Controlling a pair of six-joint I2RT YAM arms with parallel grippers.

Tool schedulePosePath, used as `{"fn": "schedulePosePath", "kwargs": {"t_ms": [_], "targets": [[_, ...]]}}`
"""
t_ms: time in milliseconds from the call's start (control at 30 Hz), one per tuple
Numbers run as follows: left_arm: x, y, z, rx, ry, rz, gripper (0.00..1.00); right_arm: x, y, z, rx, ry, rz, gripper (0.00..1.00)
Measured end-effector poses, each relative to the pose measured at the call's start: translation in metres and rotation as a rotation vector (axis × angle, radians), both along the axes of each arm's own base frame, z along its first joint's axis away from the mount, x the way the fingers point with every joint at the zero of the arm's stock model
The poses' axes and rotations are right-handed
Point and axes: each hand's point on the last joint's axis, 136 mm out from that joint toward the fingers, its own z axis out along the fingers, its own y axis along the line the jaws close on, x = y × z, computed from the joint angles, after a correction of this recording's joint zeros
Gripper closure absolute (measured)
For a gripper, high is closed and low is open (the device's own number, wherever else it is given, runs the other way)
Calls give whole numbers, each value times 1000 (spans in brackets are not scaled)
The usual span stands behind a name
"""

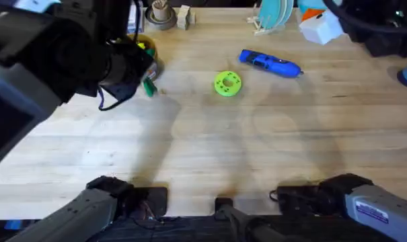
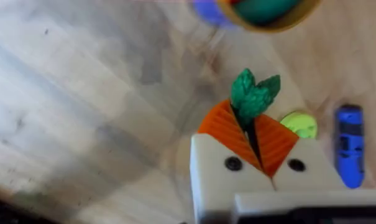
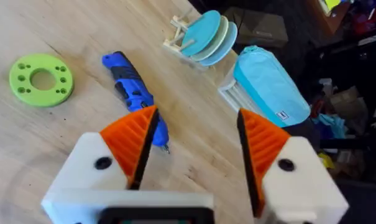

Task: Pick up the gripper from the table and insert it into the empty holder that is missing its gripper. Then pick up a screw, insert it into the mounting hole, and use the screwdriver to tighten it. Finally, clean up the table by picking up the vegetable and placing it into the bucket.

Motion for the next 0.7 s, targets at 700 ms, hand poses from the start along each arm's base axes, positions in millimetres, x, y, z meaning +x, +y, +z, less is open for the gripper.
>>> {"fn": "schedulePosePath", "kwargs": {"t_ms": [700], "targets": [[87,72,1,162,-178,111,993,0,0,0,0,0,0,186]]}}
